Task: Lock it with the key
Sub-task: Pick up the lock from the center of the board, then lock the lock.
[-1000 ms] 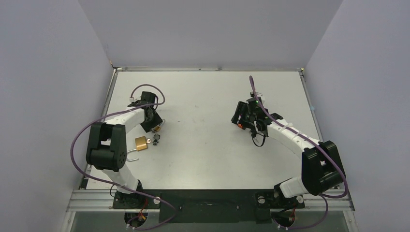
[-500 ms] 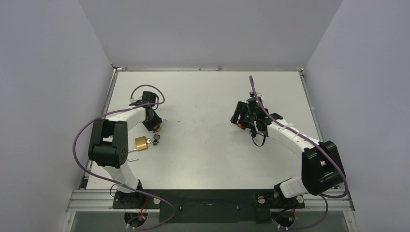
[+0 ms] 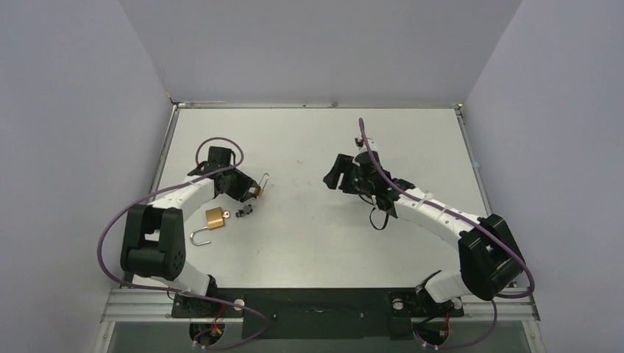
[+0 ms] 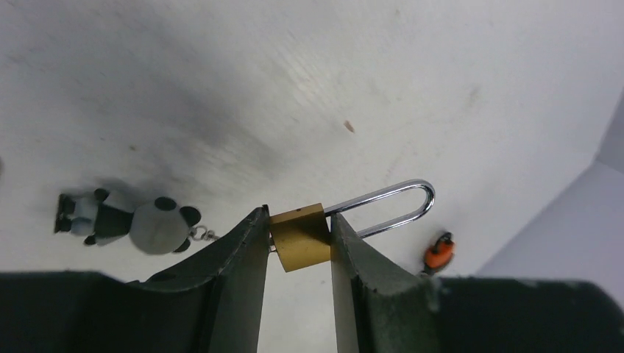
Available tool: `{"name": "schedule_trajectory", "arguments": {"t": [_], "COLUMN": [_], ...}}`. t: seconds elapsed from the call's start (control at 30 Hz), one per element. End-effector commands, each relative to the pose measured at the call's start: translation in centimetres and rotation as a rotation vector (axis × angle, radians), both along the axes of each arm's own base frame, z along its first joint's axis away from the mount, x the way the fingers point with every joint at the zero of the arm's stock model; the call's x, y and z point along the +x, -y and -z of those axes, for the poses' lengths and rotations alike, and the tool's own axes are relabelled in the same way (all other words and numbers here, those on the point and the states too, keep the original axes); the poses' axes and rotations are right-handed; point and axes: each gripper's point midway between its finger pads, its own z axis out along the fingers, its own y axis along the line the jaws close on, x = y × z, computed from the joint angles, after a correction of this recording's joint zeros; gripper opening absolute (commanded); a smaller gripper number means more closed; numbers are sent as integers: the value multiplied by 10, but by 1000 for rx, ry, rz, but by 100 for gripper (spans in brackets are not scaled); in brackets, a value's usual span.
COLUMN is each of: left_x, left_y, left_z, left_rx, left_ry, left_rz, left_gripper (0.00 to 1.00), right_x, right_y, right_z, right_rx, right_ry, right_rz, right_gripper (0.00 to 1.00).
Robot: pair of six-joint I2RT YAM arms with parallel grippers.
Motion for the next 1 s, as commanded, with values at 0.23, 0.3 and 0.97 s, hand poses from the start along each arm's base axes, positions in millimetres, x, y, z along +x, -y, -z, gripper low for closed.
{"name": "schedule_trajectory", "arguments": {"t": [0.23,0.3,0.97], "left_x": [2,-1,-13], "left_y": [77,85,133], "left_z": [-106,-118,-192], "left_rx": [-499,-539,-745], "left_ry": [246,265,384], "left_rz": [-111,-108,-38], "left_gripper": [0,0,0], "right_x": [-5,-7,-10], "right_y": [-89,-97,-113], "right_z": [-91,-96,-115], "right_rx": [202,197,119], "right_ry": [331,357,446], "right_rz": [-50,-65,-64], "right_gripper": [57,57,40]}}
